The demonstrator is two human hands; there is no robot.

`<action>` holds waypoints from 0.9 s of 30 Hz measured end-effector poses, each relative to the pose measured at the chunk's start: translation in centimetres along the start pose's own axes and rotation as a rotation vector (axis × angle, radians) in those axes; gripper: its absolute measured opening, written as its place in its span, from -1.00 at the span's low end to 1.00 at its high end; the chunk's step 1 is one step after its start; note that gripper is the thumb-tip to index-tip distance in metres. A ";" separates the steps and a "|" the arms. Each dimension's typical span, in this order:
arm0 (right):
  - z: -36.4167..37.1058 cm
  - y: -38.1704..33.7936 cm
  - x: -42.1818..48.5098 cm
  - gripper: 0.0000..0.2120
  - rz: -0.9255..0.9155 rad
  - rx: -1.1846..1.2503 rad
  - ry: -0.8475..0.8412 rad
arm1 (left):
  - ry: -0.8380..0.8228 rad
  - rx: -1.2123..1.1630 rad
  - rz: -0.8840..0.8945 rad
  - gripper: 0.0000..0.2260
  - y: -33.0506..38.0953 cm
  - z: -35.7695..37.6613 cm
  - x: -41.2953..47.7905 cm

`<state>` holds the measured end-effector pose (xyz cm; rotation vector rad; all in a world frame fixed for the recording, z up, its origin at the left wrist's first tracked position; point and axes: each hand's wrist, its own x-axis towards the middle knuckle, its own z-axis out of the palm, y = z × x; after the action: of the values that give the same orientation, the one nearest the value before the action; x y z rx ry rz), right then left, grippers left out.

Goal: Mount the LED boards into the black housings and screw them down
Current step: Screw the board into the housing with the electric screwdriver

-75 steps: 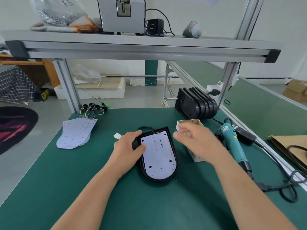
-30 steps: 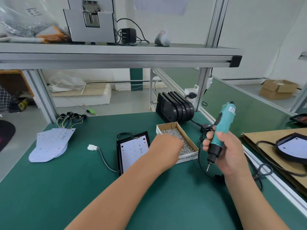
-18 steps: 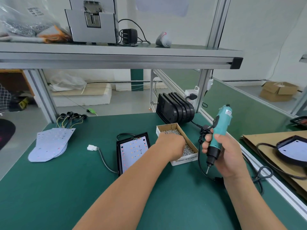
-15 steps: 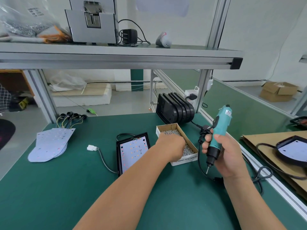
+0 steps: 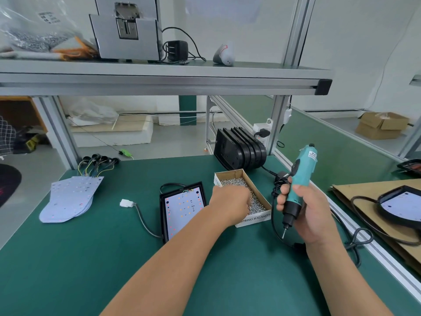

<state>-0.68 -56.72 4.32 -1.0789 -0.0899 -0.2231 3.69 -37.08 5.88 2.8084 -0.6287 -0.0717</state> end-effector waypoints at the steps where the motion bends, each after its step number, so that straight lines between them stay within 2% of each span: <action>1: 0.0 0.0 0.0 -0.75 0.000 0.000 -0.002 | 0.008 -0.020 -0.011 -0.79 0.0 0.0 0.0; 6: 0.1 0.0 0.0 -0.73 -0.002 -0.011 0.001 | 0.144 -0.239 -0.087 -0.84 0.0 -0.5 -0.2; 9: 0.2 0.0 -0.1 -0.72 -0.002 -0.024 -0.001 | 0.191 -0.517 -0.108 -0.87 -0.4 -1.1 -1.1; 12: 0.4 0.1 -0.2 -0.71 -0.005 -0.035 -0.013 | 0.197 -0.914 -0.154 -0.86 -0.5 -1.6 -3.1; 16: 0.4 0.4 -0.3 -0.57 0.004 -0.052 -0.016 | 0.058 -1.522 -0.250 -0.86 -0.6 -2.2 -6.5; 19: 0.6 0.6 -0.4 -0.55 -0.001 -0.043 -0.034 | -0.060 -1.858 -0.289 -0.89 -1.4 -2.9 -9.4; 23: 1.9 0.8 -0.8 -0.62 -0.003 -0.025 -0.047 | -0.130 -2.139 -0.340 -0.91 -3.5 -3.5 -12.6; 27: 4.5 1.0 -1.3 -0.67 -0.002 0.012 -0.052 | -0.152 -2.241 -0.340 -0.95 -5.8 -3.9 -14.5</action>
<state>-1.59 -52.13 5.37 -1.0725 -0.1387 -0.1957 -6.63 -24.94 8.02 0.6576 0.1116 -0.5795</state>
